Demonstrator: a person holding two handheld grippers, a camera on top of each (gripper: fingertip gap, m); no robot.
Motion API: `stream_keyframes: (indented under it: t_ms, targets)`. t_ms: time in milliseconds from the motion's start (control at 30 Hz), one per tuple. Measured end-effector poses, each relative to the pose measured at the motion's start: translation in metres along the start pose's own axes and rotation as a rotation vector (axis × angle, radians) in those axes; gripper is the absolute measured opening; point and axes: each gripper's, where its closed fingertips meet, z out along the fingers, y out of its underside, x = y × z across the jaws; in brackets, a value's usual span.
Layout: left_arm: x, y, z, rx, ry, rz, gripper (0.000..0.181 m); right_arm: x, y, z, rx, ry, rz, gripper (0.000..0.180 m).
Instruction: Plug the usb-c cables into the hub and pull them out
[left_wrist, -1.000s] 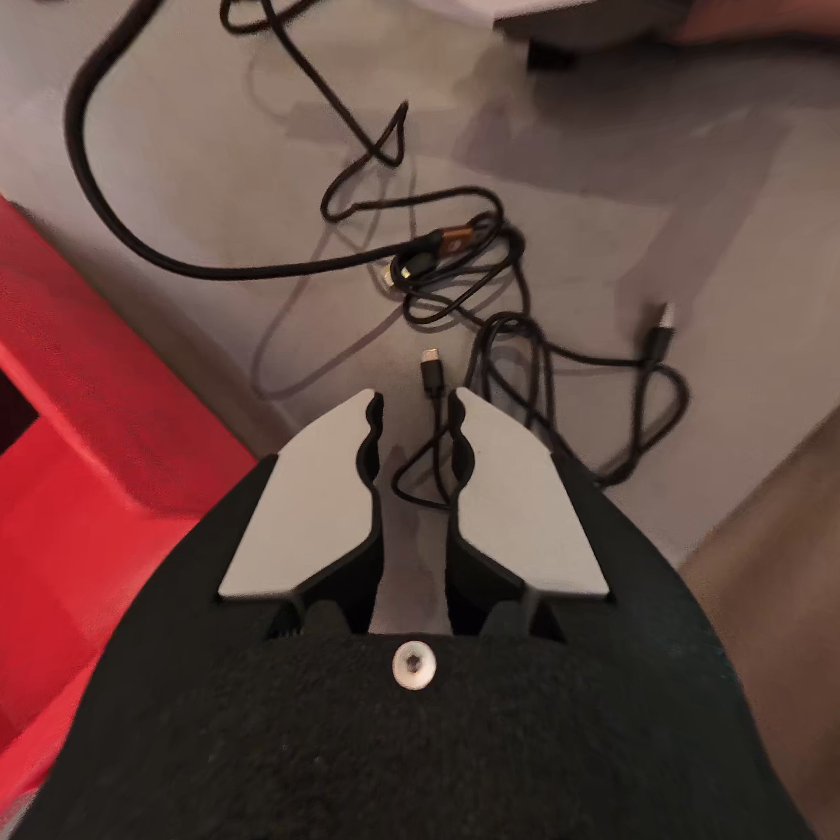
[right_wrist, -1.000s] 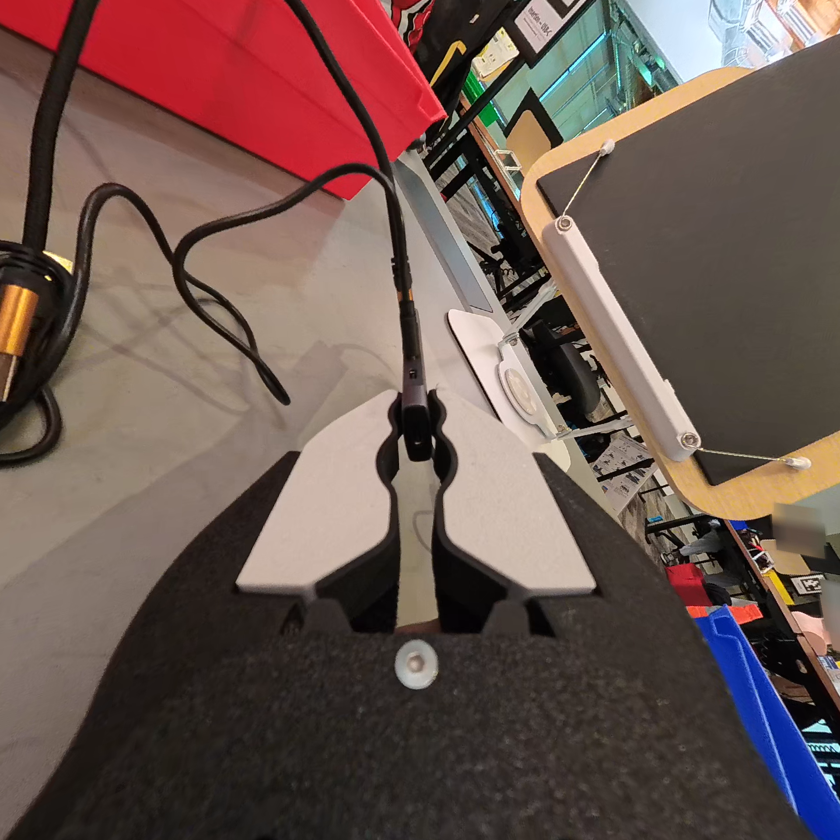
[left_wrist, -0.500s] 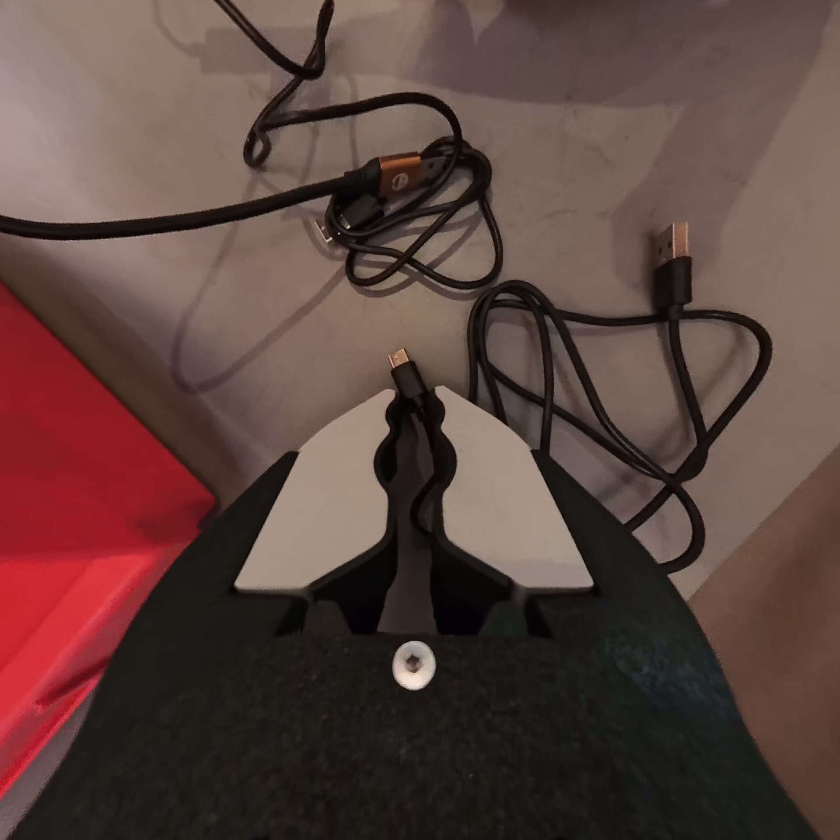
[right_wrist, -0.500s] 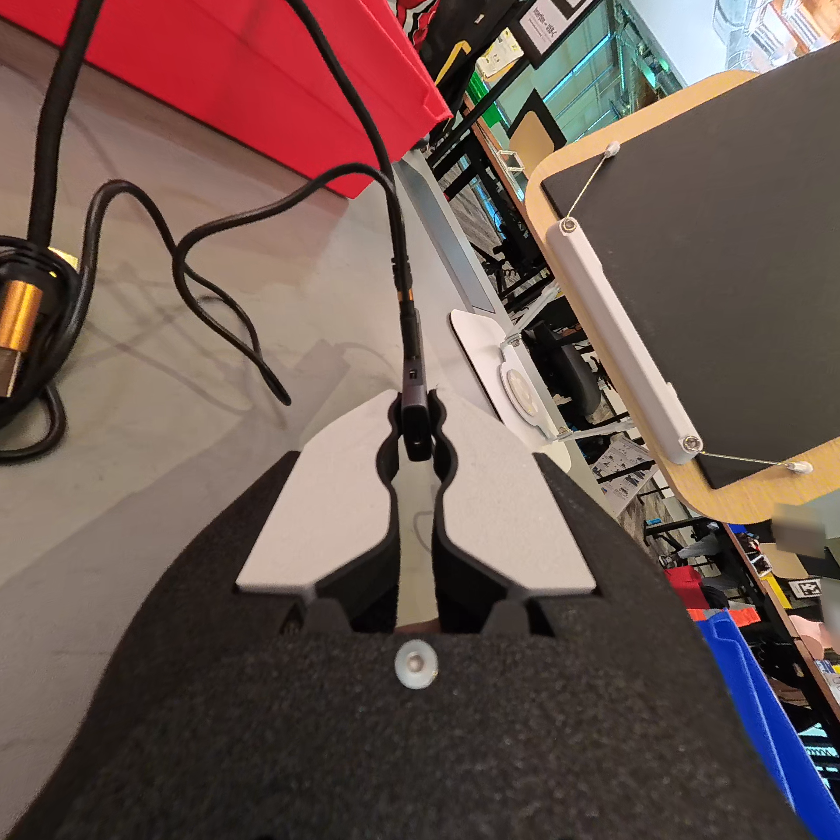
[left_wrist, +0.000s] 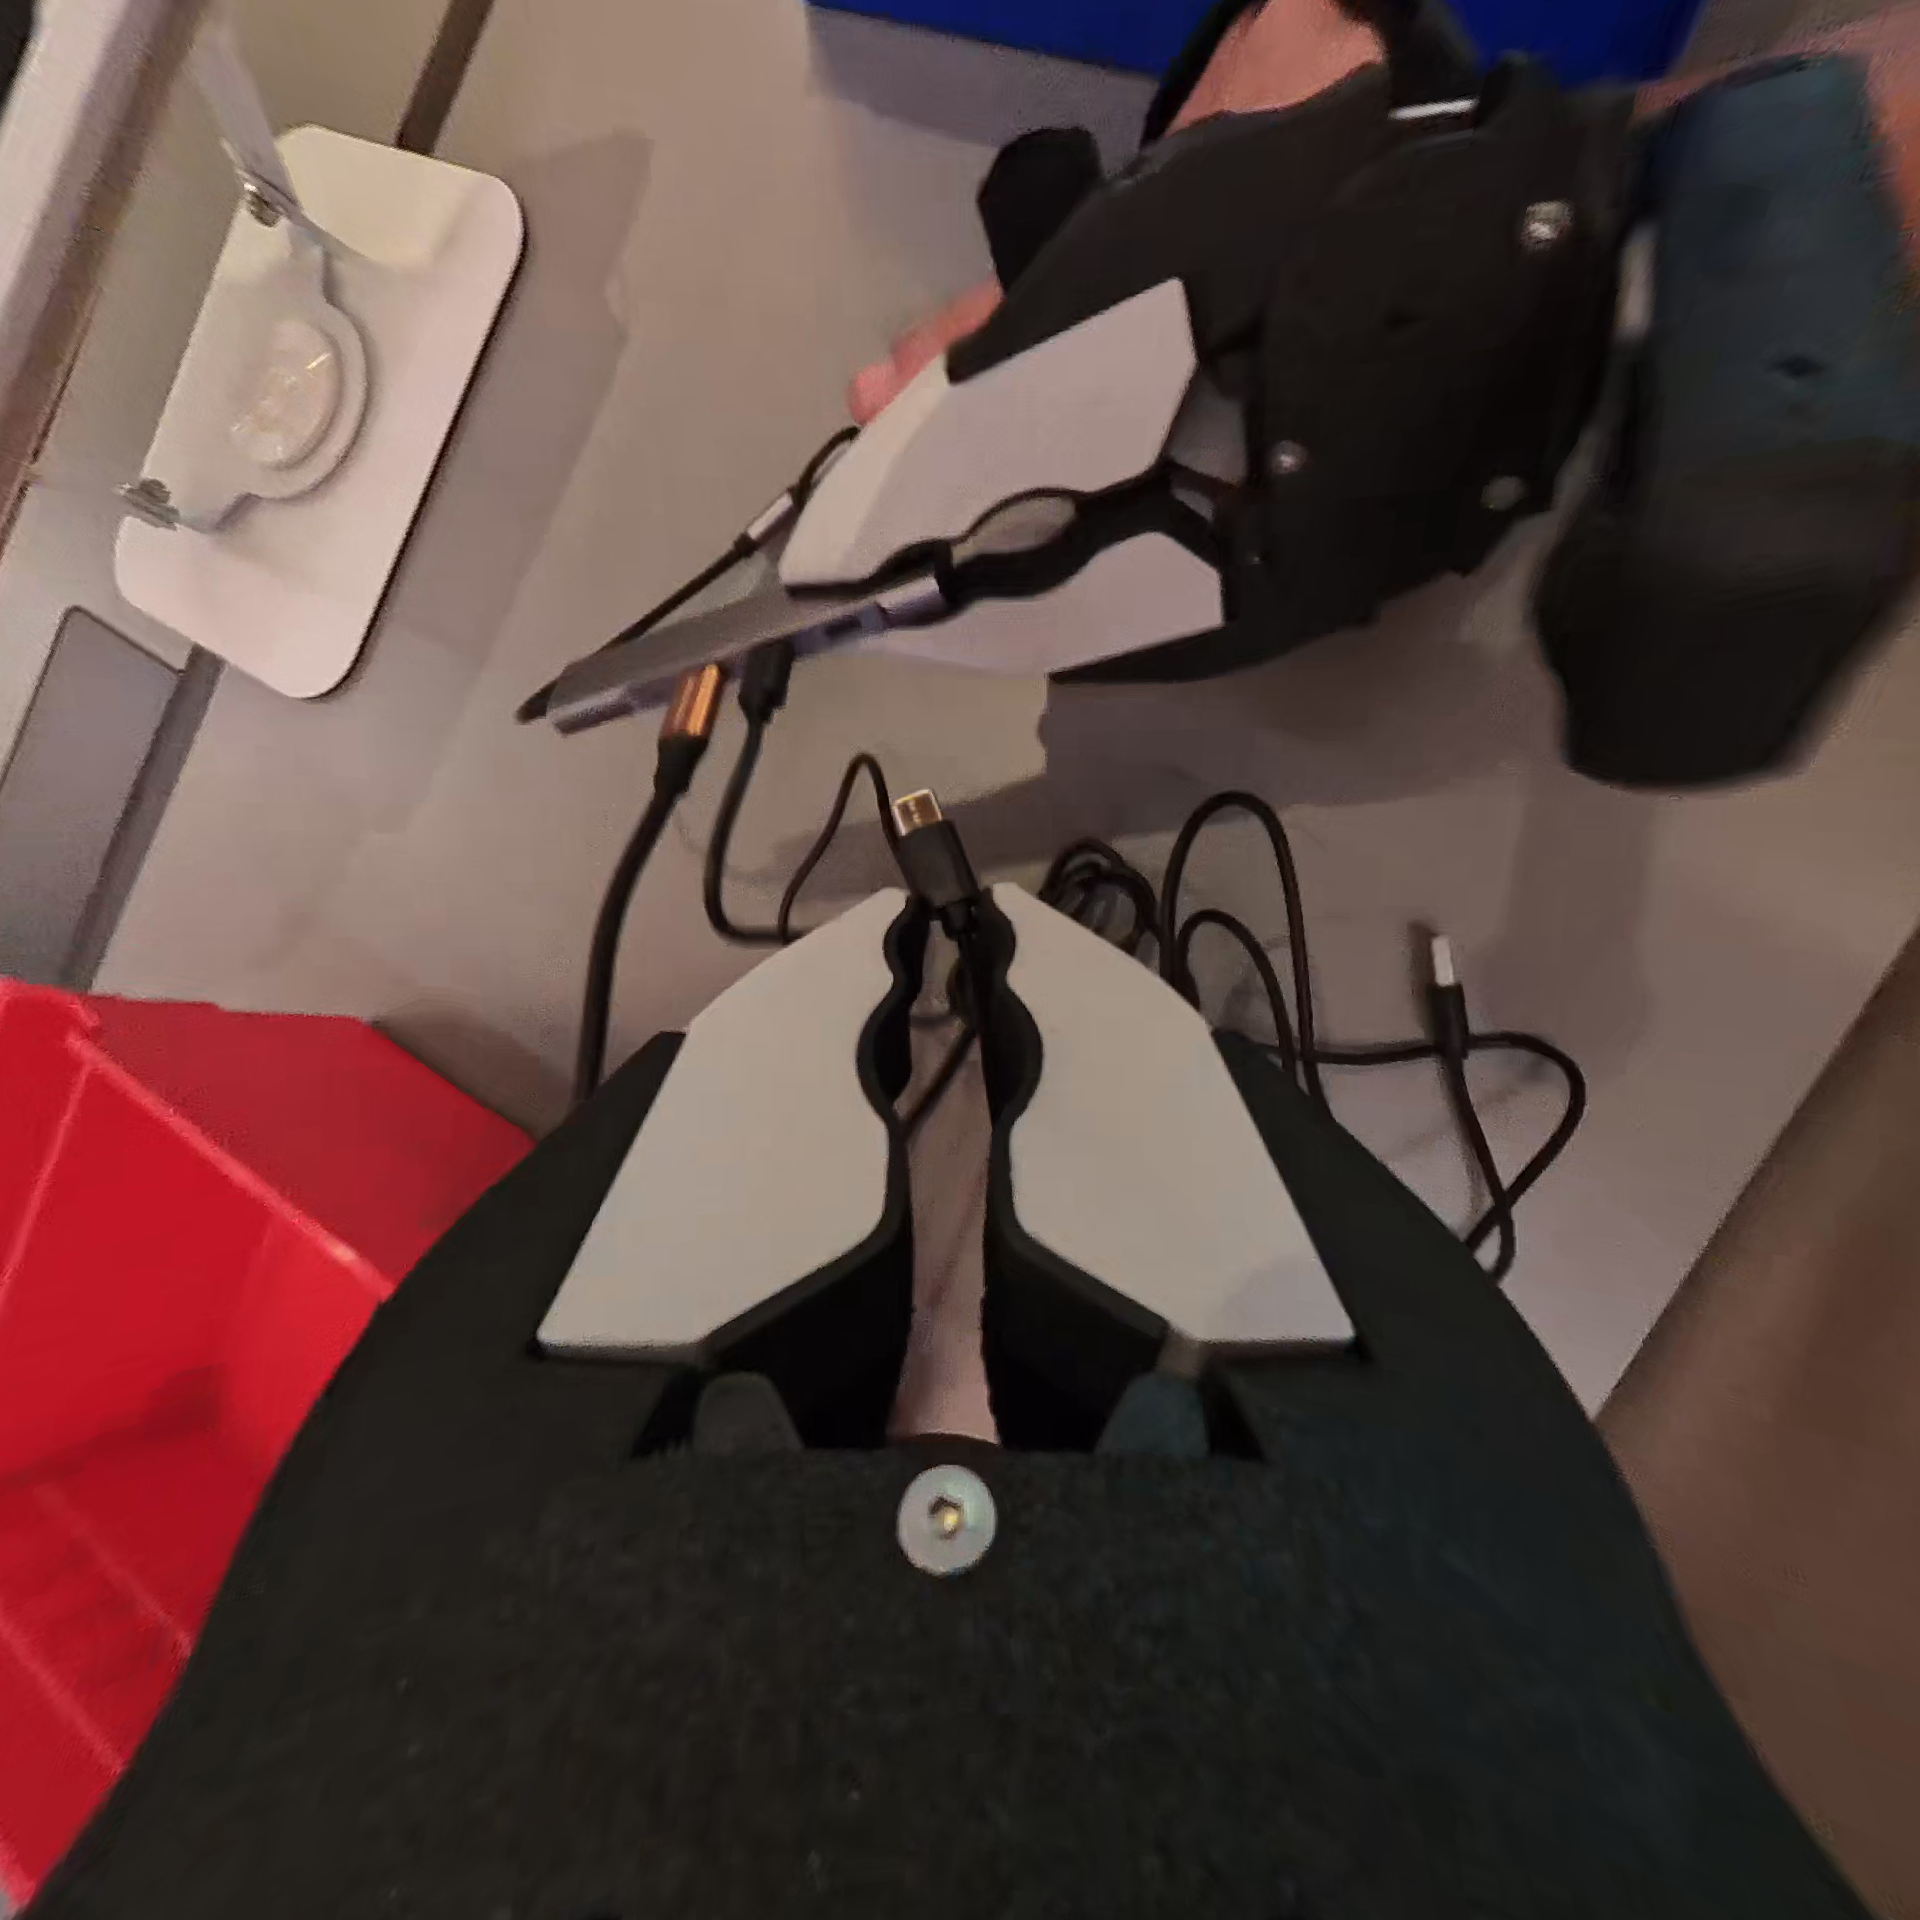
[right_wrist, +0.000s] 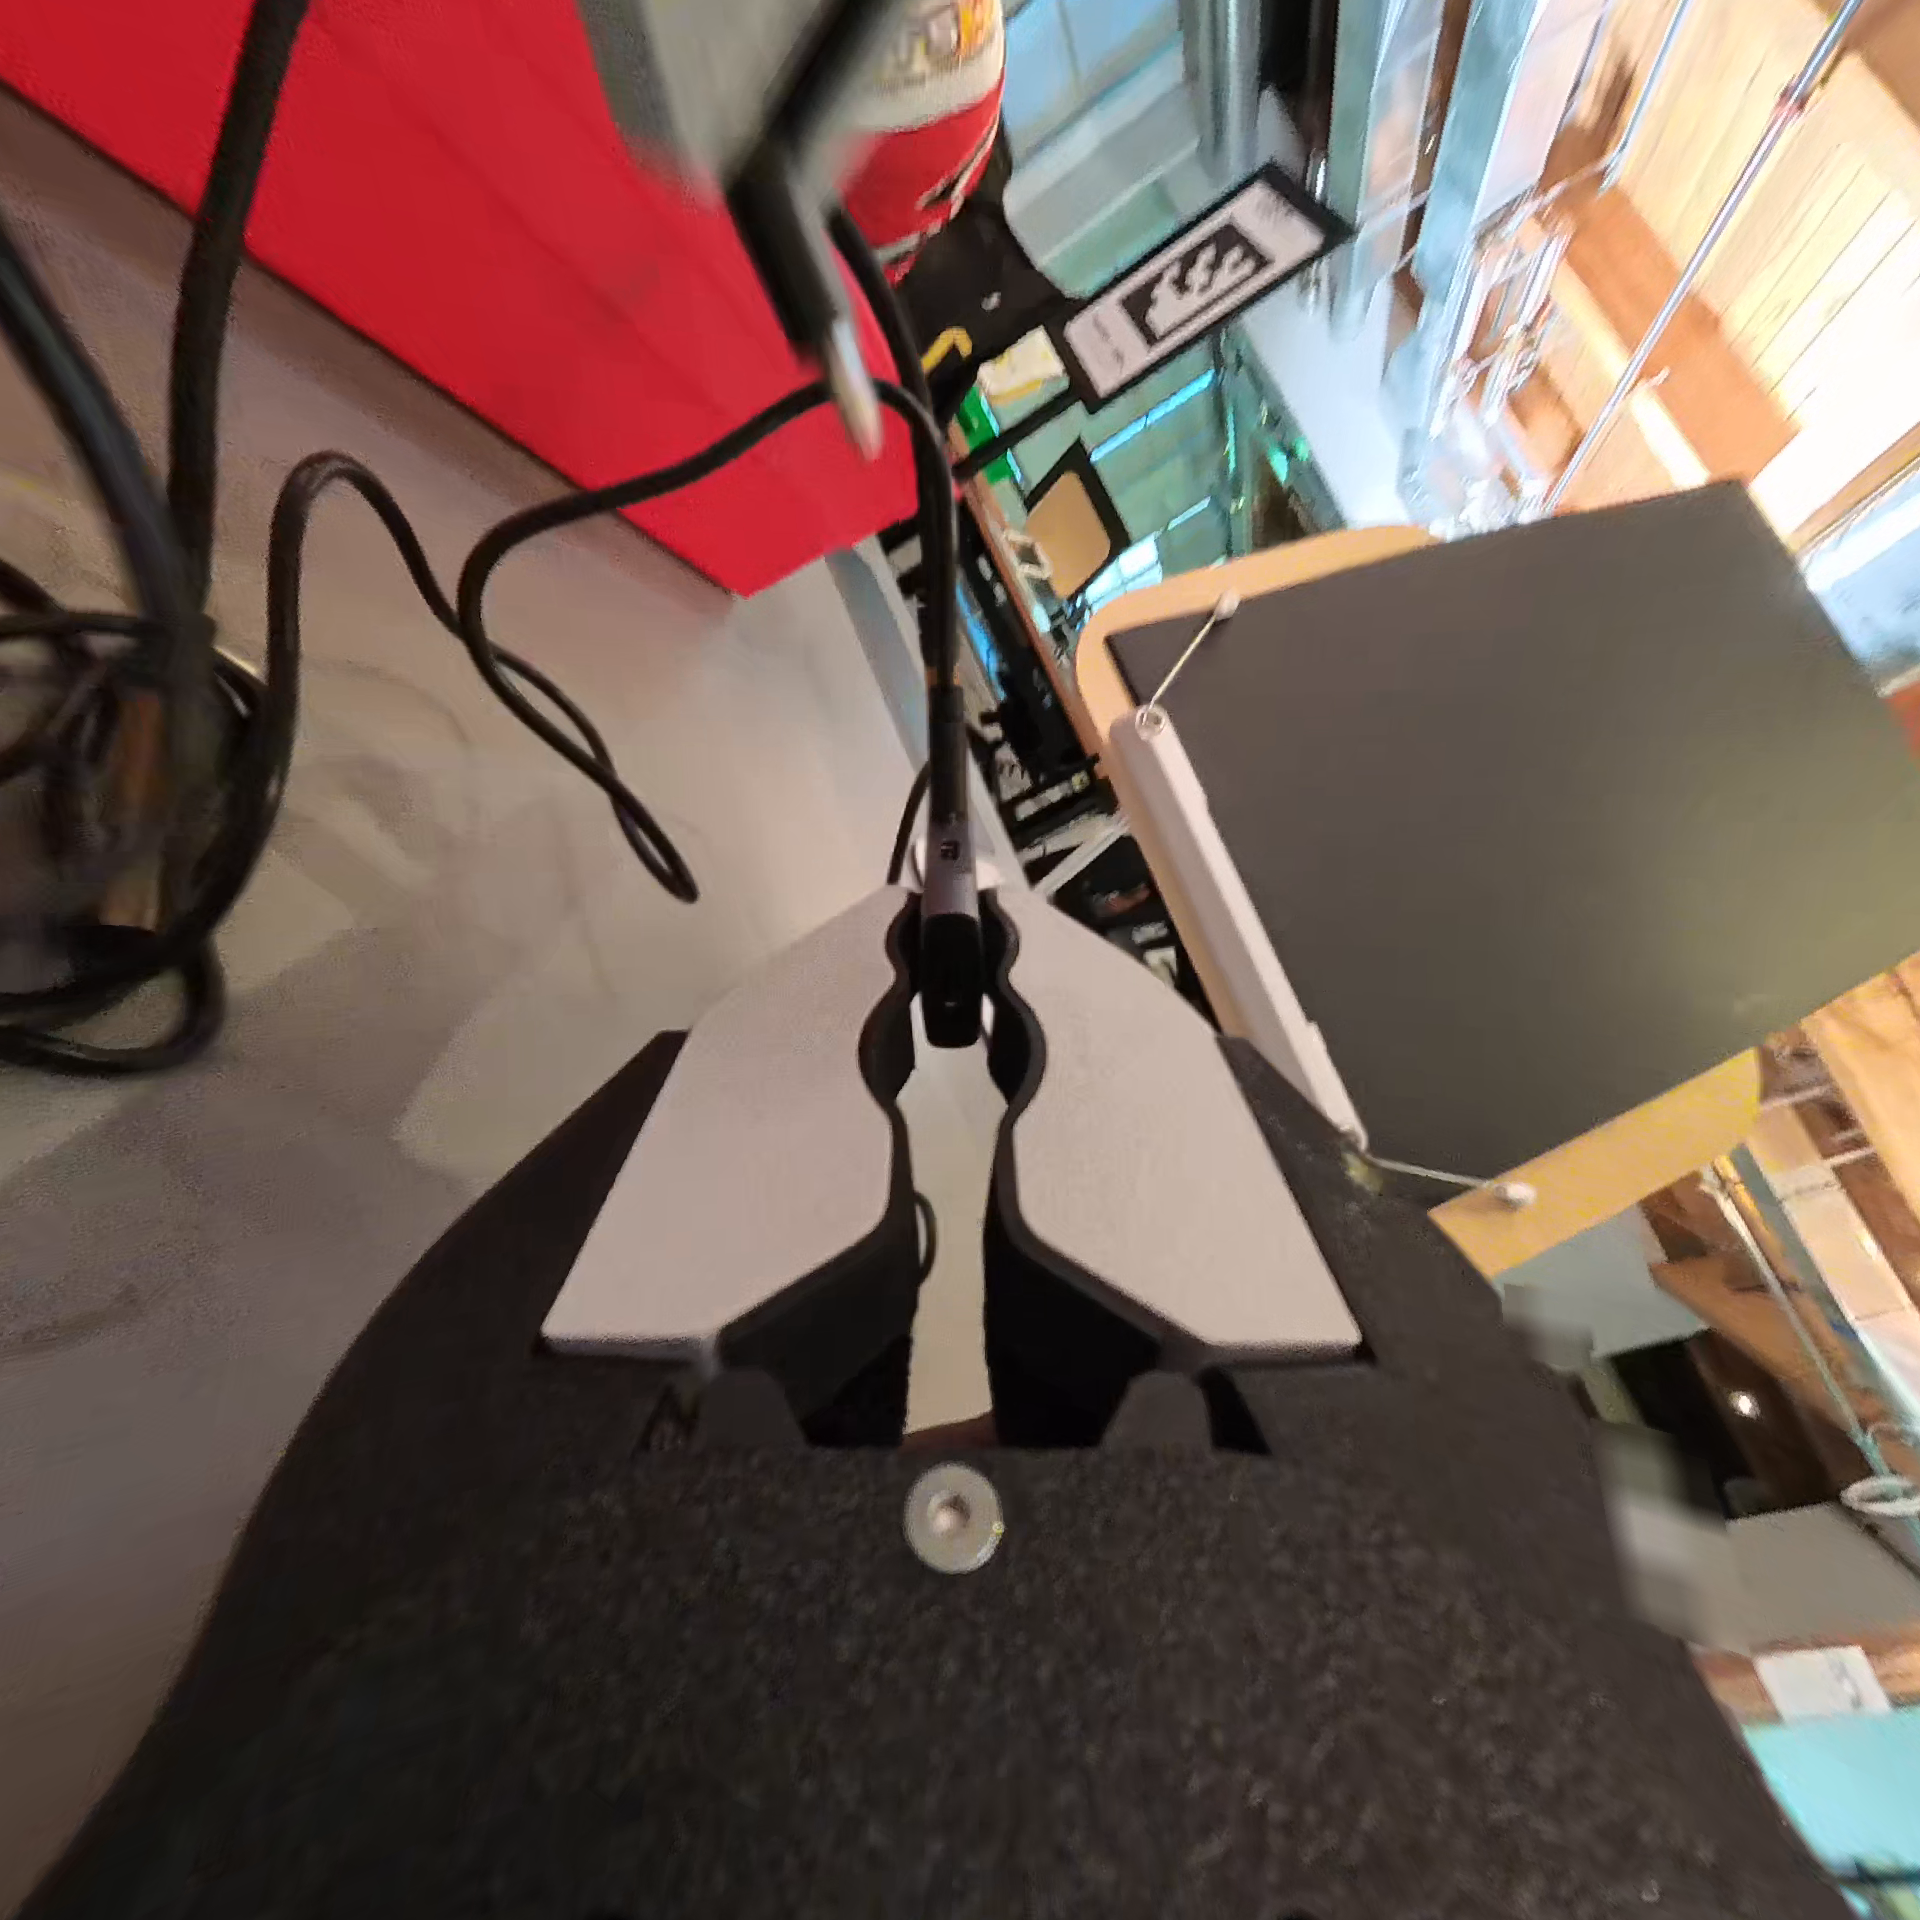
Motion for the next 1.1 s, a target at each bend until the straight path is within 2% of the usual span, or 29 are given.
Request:
stream_keyframes:
  t_ms: [100, 367, 1100]
  targets:
    - [0.003, -0.003, 0.018, -0.040, 0.070, -0.024, 0.008, -0.001, -0.010, -0.006, 0.054, 0.007, -0.041, 0.009]
    - [0.001, -0.002, 0.024, -0.051, 0.066, -0.056, 0.008, -0.012, -0.024, -0.009, 0.091, 0.004, -0.162, 0.009]
    - [0.004, 0.009, 0.026, -0.054, 0.136, -0.040, 0.008, -0.025, -0.030, -0.009, 0.112, -0.042, -0.178, 0.009]
